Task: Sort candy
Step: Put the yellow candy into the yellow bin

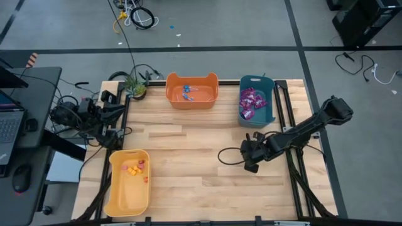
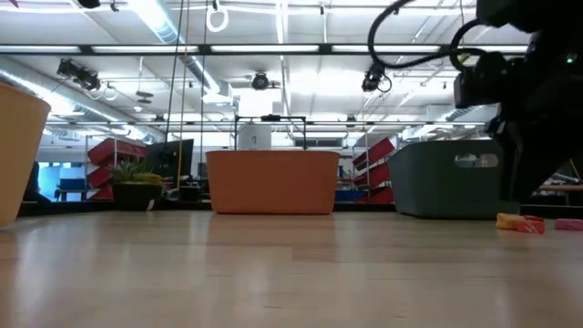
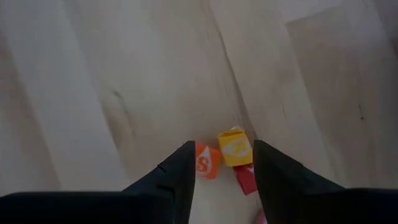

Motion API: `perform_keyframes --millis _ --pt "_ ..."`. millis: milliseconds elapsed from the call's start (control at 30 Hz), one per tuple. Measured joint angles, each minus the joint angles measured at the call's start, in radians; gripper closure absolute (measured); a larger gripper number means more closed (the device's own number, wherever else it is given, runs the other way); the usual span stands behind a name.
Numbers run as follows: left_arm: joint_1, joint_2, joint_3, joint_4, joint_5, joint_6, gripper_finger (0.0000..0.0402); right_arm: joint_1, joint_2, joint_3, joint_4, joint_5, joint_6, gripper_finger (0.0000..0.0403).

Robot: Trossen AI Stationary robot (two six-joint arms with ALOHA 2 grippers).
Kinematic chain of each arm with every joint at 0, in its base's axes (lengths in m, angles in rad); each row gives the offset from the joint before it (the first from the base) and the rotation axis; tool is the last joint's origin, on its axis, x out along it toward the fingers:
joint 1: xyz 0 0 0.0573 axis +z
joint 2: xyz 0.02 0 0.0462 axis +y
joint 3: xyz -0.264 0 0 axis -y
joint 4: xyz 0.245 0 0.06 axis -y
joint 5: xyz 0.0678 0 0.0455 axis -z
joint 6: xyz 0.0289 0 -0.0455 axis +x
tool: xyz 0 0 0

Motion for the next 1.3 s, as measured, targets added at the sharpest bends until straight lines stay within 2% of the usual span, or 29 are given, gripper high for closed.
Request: perform_keyframes --millis 400,633,933,1300 --pt "0.000 0.000 0.000 -0.008 0.000 0.002 0.0335 -0.043 0.112 0.000 -0.002 -0.020 0.019 0.0218" --pt "0.000 0.000 0.000 -0.008 0.000 0.003 0.0335 -0.053 0.154 0.005 0.007 -0.051 0.027 0.0217" --pt "0.000 0.000 0.000 -0.012 0.000 0.002 0.0335 -0.053 0.157 0.003 0.018 -0.061 0.020 0.0252" --pt "0.000 0.000 0.000 -0.012 0.000 0.002 0.0335 -0.053 0.158 0.003 0.033 -0.083 0.042 0.0332"
